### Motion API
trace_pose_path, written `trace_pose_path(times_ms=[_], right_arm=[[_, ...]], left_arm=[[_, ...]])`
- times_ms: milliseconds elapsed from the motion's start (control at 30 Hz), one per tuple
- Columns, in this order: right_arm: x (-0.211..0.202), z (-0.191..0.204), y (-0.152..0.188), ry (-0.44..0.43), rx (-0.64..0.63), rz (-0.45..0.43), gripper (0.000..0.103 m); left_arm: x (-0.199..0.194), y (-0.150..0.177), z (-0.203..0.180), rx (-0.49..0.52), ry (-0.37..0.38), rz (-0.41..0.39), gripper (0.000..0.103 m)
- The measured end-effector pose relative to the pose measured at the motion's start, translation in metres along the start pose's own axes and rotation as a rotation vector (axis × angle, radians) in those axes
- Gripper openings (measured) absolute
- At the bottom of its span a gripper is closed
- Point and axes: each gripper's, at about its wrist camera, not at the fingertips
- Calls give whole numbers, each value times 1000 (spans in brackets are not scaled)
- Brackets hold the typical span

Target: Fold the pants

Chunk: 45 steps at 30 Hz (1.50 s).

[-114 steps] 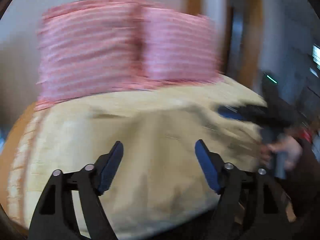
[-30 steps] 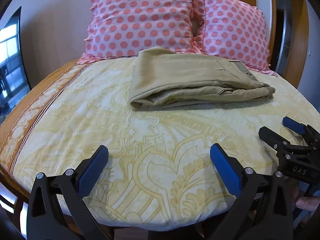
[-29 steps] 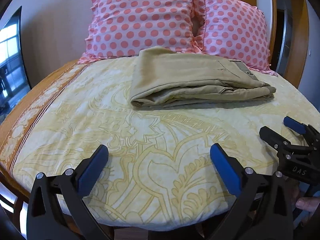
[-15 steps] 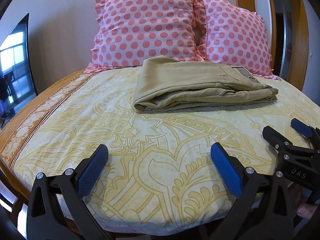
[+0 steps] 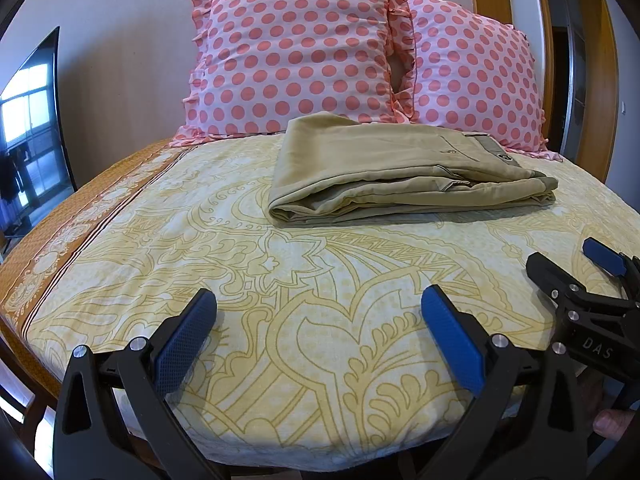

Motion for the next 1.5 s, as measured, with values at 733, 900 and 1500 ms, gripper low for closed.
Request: trace_pose_path(times_ms=[733,900,1500], right_arm=[[0,0,0,0,0,-1,101],[0,0,1,1,0,-1,101],[0,0,0,0,0,-3,101]], left_arm=[[0,0,2,2,3,-1,102],[0,1,3,3,4,0,102],[0,1,4,2,4,0,102]])
Point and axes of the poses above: each gripper's, at about its wrist camera, not at the fingertips, and x roughly the way its jaws point, z to its left, y to its underside
